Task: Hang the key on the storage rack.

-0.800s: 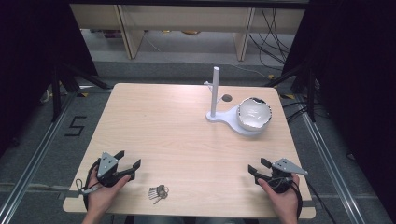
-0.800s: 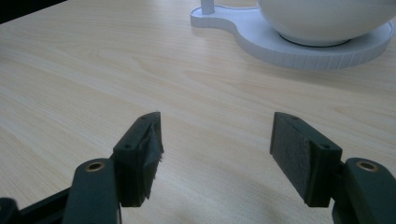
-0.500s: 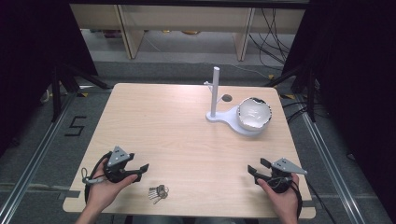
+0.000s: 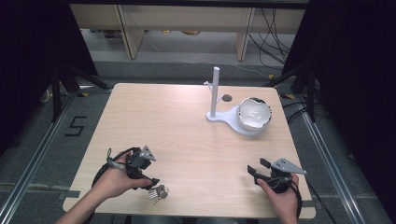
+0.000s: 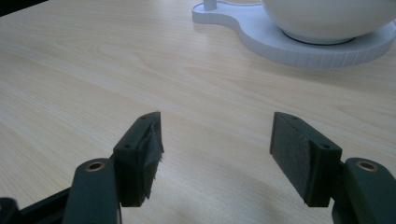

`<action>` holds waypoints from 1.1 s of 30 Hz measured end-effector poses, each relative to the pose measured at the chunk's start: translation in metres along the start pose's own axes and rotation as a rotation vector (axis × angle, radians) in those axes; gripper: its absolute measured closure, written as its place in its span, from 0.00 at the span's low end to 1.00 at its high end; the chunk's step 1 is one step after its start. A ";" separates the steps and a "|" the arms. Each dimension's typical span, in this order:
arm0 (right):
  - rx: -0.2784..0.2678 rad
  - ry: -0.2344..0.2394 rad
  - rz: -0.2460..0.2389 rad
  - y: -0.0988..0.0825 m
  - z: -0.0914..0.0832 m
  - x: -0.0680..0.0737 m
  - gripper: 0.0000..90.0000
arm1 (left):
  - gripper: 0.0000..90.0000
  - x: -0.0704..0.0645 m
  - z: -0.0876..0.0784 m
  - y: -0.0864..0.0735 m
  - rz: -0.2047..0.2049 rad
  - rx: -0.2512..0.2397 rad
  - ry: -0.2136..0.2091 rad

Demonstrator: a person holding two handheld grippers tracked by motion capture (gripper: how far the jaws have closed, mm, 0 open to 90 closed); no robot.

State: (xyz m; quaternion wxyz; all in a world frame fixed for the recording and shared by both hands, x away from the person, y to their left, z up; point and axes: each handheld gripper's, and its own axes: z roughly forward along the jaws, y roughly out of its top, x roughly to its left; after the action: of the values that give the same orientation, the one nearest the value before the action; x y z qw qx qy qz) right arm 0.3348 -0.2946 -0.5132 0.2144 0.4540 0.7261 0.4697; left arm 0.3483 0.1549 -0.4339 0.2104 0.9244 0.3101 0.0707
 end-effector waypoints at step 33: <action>0.014 0.012 0.011 0.000 0.002 0.000 0.39 | 0.63 -0.020 0.046 0.047 0.166 0.282 -0.145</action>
State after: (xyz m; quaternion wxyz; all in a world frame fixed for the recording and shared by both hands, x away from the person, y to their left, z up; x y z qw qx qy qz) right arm 0.3364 -0.2935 -0.5140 0.2040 0.4567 0.7282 0.4685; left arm 0.3705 0.0932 -0.4550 0.0941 0.9699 0.2236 -0.0234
